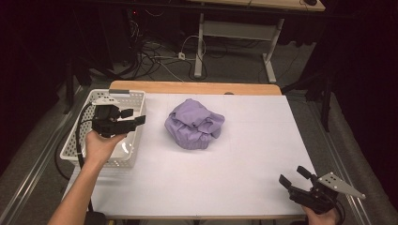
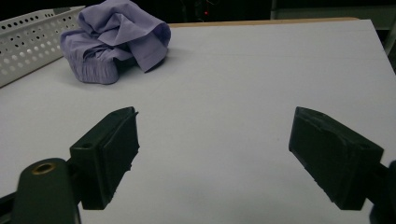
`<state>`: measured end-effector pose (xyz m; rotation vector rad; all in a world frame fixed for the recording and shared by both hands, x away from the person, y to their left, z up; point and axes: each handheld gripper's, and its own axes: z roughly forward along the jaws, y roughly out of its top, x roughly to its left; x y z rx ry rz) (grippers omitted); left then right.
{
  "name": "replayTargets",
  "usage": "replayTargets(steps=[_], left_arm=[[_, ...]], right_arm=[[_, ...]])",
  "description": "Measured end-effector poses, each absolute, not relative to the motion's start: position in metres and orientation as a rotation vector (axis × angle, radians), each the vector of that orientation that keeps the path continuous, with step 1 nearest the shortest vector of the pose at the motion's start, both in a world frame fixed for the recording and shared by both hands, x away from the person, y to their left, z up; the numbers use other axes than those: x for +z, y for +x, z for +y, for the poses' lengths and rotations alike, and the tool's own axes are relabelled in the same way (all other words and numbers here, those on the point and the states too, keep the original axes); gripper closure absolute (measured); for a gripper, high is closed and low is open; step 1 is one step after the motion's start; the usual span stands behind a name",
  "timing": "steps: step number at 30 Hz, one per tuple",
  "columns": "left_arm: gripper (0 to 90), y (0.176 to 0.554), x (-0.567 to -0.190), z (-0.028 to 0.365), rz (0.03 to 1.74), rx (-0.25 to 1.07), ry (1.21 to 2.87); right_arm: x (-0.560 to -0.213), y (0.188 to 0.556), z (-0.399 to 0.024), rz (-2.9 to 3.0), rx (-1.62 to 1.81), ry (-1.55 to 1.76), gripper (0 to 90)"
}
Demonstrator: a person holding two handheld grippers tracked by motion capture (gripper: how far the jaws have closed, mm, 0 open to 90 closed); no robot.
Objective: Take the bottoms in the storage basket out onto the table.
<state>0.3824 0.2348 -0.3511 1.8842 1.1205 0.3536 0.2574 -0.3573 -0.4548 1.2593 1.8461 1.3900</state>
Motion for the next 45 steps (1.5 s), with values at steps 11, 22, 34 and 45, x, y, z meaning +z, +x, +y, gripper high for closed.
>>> replayTargets(steps=[11, 22, 34, 45], left_arm=[[38.8, 0.376, -0.363, 0.247, 1.136, 0.34, 1.845], [38.8, 0.362, -0.367, 0.257, 1.136, 0.363, 1.826], [38.7, 0.352, -0.376, 0.267, 1.153, 0.383, 1.81], [38.8, 0.344, -0.379, 0.27, 1.151, 0.393, 1.799]], right_arm=[[-0.455, 0.258, -0.357, 1.852, 1.39, 1.256, 16.7], [-0.455, 0.258, -0.357, 1.853, 1.387, 1.256, 16.7], [-0.455, 0.258, -0.357, 1.846, 1.39, 1.261, 16.7], [-0.455, 0.257, -0.358, 1.843, 1.391, 1.262, 16.7]])
